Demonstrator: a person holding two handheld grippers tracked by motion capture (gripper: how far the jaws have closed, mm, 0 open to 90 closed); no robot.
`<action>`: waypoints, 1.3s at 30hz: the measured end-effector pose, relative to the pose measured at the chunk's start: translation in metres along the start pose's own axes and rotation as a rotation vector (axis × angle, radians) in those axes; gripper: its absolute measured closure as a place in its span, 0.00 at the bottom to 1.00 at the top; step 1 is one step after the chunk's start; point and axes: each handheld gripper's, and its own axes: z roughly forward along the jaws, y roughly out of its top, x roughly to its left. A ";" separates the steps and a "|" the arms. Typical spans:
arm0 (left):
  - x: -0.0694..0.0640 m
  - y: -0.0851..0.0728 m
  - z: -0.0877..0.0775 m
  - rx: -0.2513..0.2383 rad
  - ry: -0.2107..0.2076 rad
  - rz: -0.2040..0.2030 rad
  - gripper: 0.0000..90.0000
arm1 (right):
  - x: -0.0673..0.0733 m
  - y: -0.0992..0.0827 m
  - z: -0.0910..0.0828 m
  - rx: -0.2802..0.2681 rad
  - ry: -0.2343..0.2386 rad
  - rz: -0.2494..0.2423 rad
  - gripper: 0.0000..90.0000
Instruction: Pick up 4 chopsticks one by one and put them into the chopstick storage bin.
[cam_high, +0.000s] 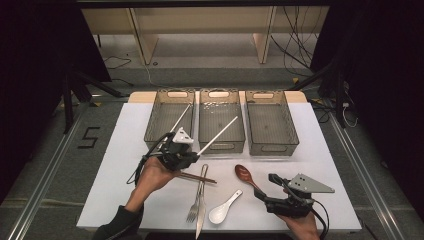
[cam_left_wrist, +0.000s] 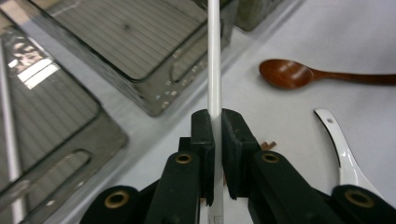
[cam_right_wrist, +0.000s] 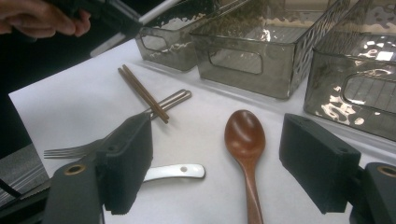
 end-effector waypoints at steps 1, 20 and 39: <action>0.004 0.001 -0.002 -0.006 0.005 -0.005 0.93 | 0.000 0.000 0.000 0.001 -0.001 0.000 0.30; 0.073 0.019 -0.006 -0.052 0.148 -0.113 0.93 | 0.000 0.000 0.000 -0.001 0.003 0.005 0.30; 0.120 0.016 0.010 -0.035 0.232 -0.177 0.93 | -0.001 0.000 -0.001 -0.003 0.005 0.008 0.30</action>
